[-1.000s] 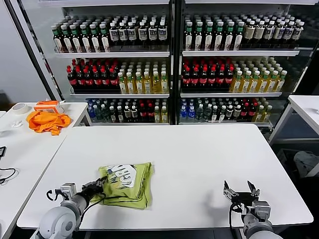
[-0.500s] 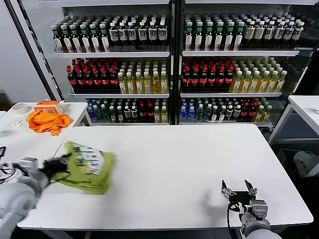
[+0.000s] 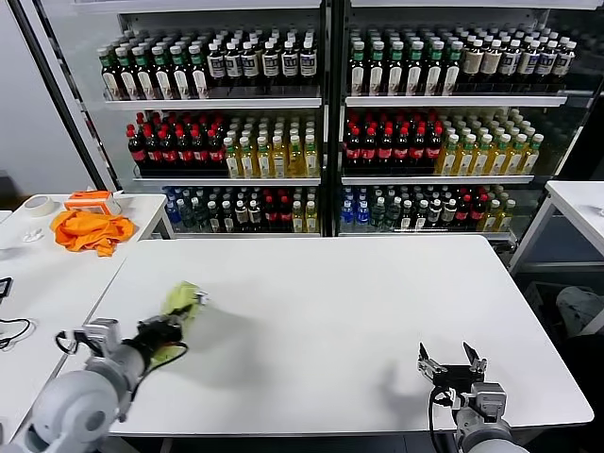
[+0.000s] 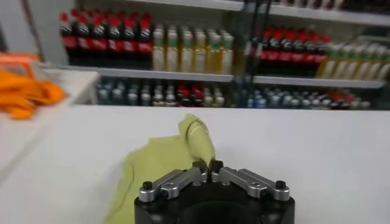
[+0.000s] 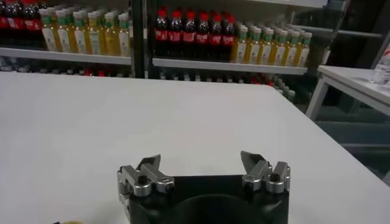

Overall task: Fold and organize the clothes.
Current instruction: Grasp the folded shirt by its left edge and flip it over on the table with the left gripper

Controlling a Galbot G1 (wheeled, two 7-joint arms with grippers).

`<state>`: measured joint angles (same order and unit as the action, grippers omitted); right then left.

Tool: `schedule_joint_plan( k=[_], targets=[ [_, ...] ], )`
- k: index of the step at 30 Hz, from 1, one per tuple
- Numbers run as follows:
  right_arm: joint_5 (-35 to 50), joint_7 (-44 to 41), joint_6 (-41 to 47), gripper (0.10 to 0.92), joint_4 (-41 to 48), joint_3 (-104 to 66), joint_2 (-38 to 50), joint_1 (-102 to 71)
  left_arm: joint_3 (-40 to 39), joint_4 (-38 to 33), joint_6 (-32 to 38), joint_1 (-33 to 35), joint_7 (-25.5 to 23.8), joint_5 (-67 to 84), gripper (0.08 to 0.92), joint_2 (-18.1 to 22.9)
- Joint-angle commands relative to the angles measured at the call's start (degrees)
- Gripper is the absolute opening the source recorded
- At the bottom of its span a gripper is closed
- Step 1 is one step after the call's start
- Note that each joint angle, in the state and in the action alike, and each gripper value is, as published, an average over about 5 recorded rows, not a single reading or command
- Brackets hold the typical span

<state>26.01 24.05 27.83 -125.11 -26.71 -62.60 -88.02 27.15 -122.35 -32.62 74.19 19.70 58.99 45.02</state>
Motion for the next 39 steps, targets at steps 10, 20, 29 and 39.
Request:
schedule_joint_plan(
  k=[10,20,29,39],
  targets=[
    [-0.6,-0.5,-0.3,0.823,0.7,0.9,-0.5,0.7,15.0,1.4,-0.8,2.5,2.7,2.0,0.091,-20.7],
    [-0.3,-1.2,-0.7,0.823,2.4,1.7,-1.0,2.7,26.4,1.8,-1.0,13.2,4.3,4.3,0.091,-31.7],
    [-0.5,-1.3,-0.9,0.823,2.7,1.7,0.1,1.6,-8.0,-5.2,-0.8,9.8,0.5,-17.5,0.091,-1.7],
    [-2.3,-0.9,-0.4,0.823,2.1,2.6,-1.1,1.5,-10.6,-2.2,-0.6,-1.6,1.6,-12.9,0.091,3.5]
  ],
)
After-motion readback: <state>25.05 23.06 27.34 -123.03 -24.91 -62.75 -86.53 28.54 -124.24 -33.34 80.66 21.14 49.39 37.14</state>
